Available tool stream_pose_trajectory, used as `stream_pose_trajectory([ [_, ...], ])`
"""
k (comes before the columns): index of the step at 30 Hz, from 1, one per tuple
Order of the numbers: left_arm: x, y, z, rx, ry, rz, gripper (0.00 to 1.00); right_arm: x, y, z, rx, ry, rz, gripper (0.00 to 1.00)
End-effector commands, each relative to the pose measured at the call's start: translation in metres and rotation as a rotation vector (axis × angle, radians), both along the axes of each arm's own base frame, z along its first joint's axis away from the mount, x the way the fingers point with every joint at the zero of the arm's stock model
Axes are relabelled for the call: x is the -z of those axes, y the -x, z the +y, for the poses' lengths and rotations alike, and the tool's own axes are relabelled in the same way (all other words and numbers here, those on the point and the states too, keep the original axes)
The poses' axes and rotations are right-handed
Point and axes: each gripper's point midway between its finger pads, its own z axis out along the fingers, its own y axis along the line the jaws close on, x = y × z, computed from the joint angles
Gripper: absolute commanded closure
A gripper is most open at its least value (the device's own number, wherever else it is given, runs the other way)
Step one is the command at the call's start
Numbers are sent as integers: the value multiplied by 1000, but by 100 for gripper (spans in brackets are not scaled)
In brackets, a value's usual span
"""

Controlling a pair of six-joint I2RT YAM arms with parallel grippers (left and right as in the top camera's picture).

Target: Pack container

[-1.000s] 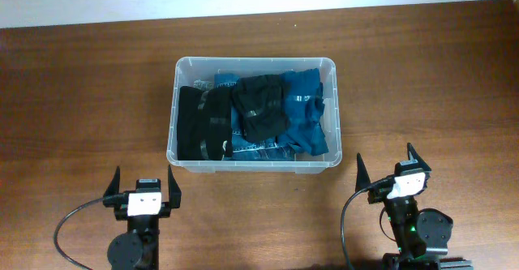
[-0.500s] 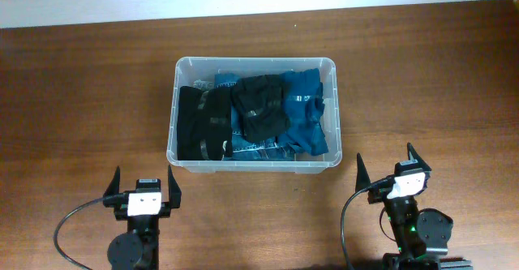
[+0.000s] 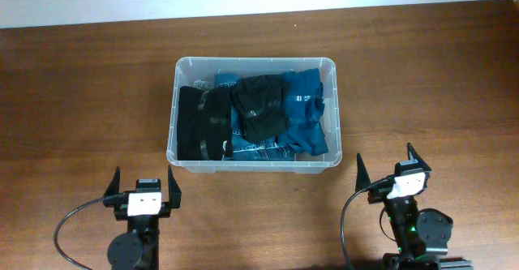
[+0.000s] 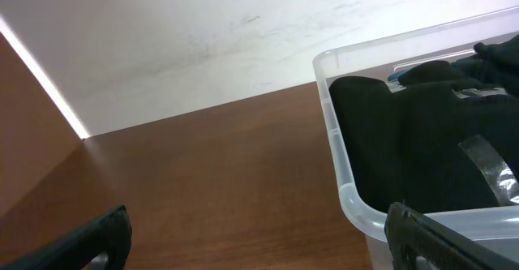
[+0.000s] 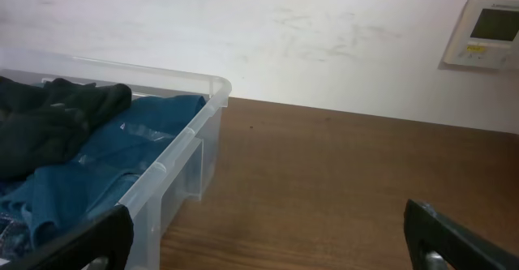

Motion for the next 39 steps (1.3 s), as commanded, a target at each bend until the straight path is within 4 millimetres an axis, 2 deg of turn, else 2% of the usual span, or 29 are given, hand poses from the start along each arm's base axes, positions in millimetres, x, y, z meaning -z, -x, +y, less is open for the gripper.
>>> stream_pose_trajectory([
  [1, 1, 0, -2, 9, -14, -2, 1, 2, 0, 0, -3, -9, 3, 2],
  [39, 2, 0, -6, 32, -13, 0, 1, 2, 0, 0, -3, -9, 3, 2],
])
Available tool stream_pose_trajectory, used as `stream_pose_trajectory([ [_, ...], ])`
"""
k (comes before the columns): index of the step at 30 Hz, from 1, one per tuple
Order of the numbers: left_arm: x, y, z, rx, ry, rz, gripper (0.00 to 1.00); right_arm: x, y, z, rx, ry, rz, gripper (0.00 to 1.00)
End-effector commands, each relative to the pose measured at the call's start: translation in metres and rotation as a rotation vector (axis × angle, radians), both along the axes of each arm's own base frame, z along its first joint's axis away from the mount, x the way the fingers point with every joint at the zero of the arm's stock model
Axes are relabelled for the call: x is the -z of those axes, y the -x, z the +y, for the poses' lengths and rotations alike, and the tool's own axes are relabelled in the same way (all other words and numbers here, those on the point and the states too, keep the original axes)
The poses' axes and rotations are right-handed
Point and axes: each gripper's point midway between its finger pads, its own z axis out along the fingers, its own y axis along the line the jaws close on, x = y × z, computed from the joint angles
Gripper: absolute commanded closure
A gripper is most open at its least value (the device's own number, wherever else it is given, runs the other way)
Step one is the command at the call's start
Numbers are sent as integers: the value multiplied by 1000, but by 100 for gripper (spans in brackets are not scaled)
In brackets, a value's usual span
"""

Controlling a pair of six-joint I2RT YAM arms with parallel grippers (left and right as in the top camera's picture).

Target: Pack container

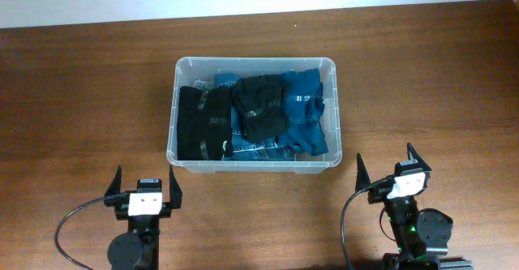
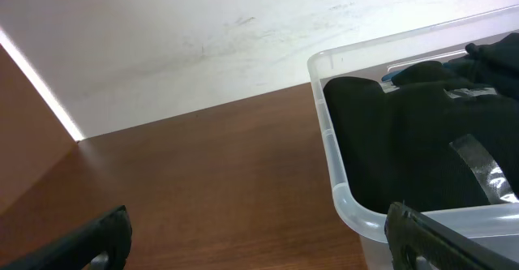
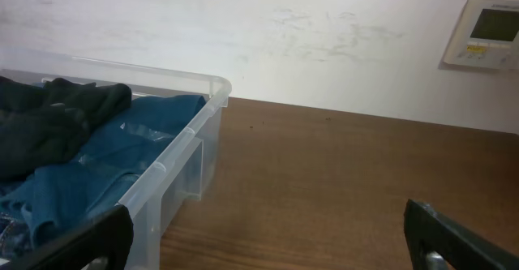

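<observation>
A clear plastic container [image 1: 173, 108] sits mid-table, filled with folded clothes: black garments [image 1: 204, 122] on its left, a black one [image 1: 261, 106] in the middle, blue ones [image 1: 306, 112] on its right. My left gripper [image 1: 145, 186] stands open near the front edge, below the container's left corner, nothing between its fingers. My right gripper [image 1: 388, 170] is open too, off the container's front right corner. In the left wrist view the container's corner [image 2: 324, 124] and black cloth [image 2: 422, 140] show. The right wrist view shows the container's rim [image 3: 174, 156] and blue cloth [image 3: 113, 156].
Brown wooden table [image 1: 81, 100] all round the container. A white wall runs along the far edge, with a wall thermostat [image 3: 486, 31] in the right wrist view.
The left wrist view has shifted slightly, the container sitting a little further left and higher in it. The clothes, the container and the right gripper are unchanged.
</observation>
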Motion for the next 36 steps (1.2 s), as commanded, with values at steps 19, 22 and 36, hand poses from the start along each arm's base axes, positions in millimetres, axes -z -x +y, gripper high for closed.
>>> stream_pose_trajectory([
  [19, 0, 0, 2, -15, 62, -10, 0, 2, 0, 0, -3, -9, 3, 2],
  [22, 0, 0, 3, -28, 133, -15, 0, 2, 0, 0, -3, -9, 3, 2],
  [36, -1, 1, 8, -67, 282, -32, 1, 2, 0, 0, -3, -9, 3, 2],
])
